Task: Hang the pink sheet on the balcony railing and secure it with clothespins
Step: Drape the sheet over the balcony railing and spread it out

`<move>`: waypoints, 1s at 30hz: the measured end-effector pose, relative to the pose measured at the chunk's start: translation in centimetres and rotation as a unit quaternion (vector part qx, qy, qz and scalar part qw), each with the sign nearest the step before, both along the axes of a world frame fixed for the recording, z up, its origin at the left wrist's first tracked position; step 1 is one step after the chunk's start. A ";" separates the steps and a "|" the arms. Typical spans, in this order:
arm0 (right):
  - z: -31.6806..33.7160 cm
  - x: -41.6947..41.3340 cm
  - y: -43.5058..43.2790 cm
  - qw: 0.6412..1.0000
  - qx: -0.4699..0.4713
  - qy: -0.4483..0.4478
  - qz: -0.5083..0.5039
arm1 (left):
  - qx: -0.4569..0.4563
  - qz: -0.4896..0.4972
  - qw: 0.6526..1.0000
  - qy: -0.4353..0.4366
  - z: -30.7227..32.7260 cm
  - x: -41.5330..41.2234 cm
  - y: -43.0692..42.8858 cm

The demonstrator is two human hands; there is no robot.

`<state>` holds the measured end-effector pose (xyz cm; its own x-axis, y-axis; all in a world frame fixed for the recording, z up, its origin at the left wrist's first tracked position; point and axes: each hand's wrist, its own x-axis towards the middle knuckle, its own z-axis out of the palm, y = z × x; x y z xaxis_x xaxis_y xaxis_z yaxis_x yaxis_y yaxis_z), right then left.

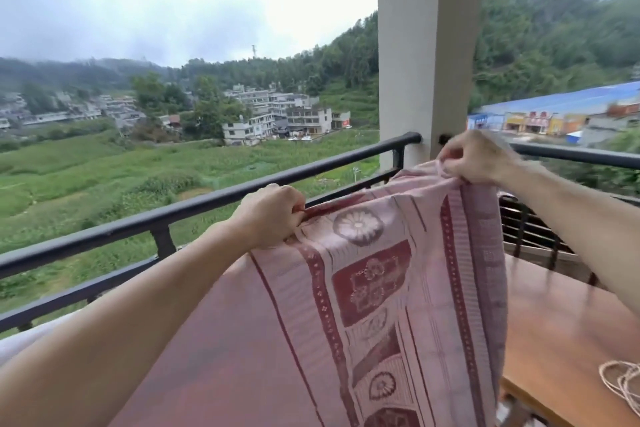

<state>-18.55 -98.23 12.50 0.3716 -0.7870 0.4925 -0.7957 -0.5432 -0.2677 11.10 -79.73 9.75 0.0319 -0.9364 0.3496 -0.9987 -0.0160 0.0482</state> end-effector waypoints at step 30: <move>-3.8 3.0 -5.3 0.806 0.519 -0.127 0.256 | 0.111 0.166 0.958 0.208 1.9 0.6 2.8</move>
<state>-15.57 -103.57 8.71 0.7699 -0.5989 -0.2206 -0.3865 -0.1625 -0.9079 11.66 -76.94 11.68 0.4335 -0.9005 0.0352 -0.8320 -0.3849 0.3996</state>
